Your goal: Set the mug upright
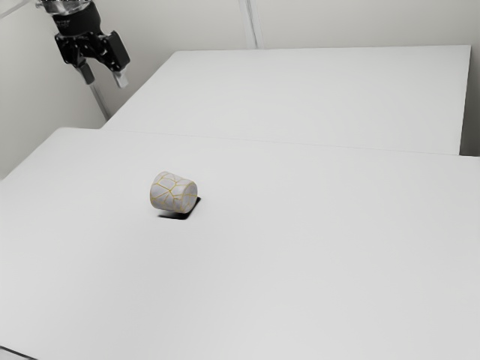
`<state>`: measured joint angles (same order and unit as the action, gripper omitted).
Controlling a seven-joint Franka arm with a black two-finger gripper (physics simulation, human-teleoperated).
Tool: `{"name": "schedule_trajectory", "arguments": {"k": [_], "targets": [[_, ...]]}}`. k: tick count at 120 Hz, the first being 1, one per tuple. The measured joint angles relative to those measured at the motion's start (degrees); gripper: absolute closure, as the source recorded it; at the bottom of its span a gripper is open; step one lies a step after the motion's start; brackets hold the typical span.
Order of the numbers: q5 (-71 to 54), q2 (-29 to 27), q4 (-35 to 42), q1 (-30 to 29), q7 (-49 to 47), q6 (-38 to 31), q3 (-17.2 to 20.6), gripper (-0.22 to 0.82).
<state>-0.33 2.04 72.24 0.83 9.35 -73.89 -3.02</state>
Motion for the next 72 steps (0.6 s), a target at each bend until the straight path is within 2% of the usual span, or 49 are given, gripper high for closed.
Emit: {"name": "schedule_trajectory", "arguments": {"k": [20, 36, 52, 72], "targets": [[1.66, 2.26, 1.07, -0.11, -0.32, -0.43, -1.27, 0.00], [5.93, 4.22, 10.21, -2.54, 0.29, -4.93, -3.89, 0.00], [12.70, 10.20, 12.04, -9.77, 3.13, -9.57, -4.34, 0.00], [24.16, 19.55, 12.18, -11.16, 8.76, -15.43, -7.31, 0.00]]}}
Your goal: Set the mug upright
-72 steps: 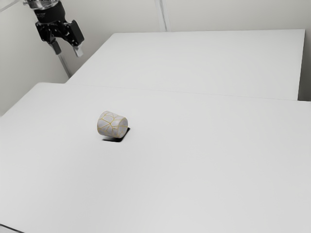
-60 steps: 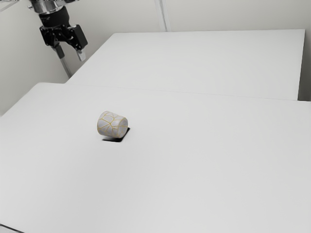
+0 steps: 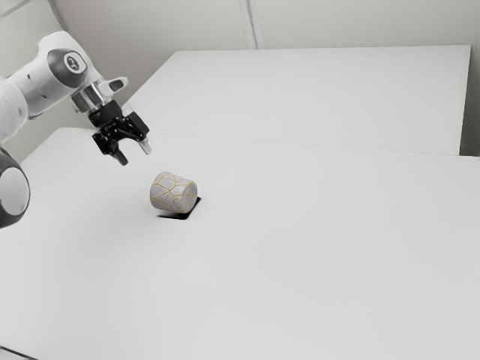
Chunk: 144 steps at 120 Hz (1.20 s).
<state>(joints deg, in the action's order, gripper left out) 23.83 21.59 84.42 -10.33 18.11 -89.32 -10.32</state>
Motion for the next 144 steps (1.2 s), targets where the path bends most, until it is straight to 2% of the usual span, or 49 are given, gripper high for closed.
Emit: {"name": "schedule_trajectory", "arguments": {"k": [26, 39, 74, 92, 116, 122, 135, 144], "targets": [[13.76, 8.57, 0.27, 0.01, 8.19, -3.50, -3.73, 0.00], [20.56, 9.19, 1.59, -0.05, 12.48, -2.90, -6.16, 0.00], [35.07, 10.08, 7.29, -0.37, 22.95, 1.09, -9.43, 0.00], [38.65, 11.51, 8.26, -0.28, 27.02, 1.69, -9.85, 0.00], [43.28, 12.88, 8.32, -0.13, 30.00, -3.06, -7.88, 0.00], [44.38, 12.97, 8.70, -0.15, 30.50, -3.77, -7.41, 0.06], [46.33, 12.90, 10.11, -0.15, 31.50, -4.33, -6.91, 0.36], [47.02, 12.74, 10.22, -0.24, 32.11, -3.98, -6.84, 0.51]]}}
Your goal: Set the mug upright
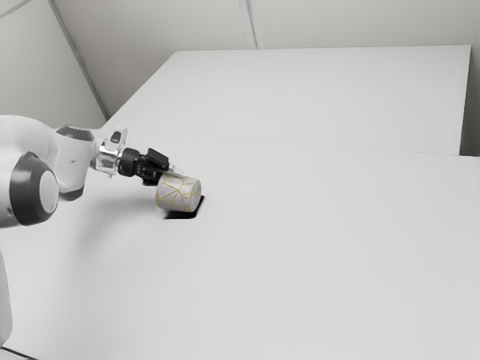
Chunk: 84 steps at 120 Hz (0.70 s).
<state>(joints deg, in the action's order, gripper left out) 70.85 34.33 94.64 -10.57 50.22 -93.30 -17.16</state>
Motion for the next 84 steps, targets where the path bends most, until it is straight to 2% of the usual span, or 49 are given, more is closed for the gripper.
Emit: {"name": "schedule_trajectory", "arguments": {"k": [18, 32, 42, 62, 74, 84], "targets": [[1.79, -0.46, -0.41, -0.06, 1.06, 2.15, -0.26, 0.68], [1.51, -1.22, -3.87, 0.12, 1.79, 3.56, -0.38, 0.72], [-3.68, -2.56, -8.49, 0.50, 2.16, 3.65, 0.21, 0.74], [-27.25, -8.11, -10.47, 2.30, 1.46, -1.68, 7.47, 0.76], [-46.21, -14.99, -5.81, 5.59, -1.40, -7.07, 11.15, 0.77], [-57.14, -22.45, 6.92, 8.15, -4.85, -14.09, 12.36, 0.77]]}}
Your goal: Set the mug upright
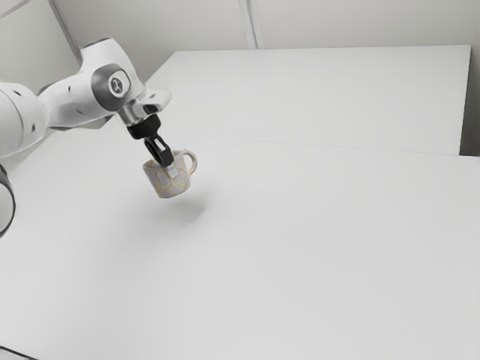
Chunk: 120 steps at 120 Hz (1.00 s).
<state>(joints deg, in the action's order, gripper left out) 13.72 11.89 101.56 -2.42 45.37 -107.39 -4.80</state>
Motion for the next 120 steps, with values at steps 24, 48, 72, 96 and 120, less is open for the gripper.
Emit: {"name": "schedule_trajectory", "arguments": {"k": [24, 48, 72, 96, 120], "targets": [[-11.12, -11.00, 21.70, 4.17, -9.07, -16.84, 0.77, 0.77], [-13.59, -12.26, 26.73, 7.81, -16.84, -25.56, 1.45, 0.77], [-13.69, -12.15, 29.68, 12.01, -22.76, -30.14, 1.42, 0.59], [-13.23, -12.32, 29.69, 15.98, -26.52, -31.61, 1.23, 0.23], [-12.90, -18.54, 24.30, 5.47, -29.21, -24.27, -0.87, 0.09]]}}
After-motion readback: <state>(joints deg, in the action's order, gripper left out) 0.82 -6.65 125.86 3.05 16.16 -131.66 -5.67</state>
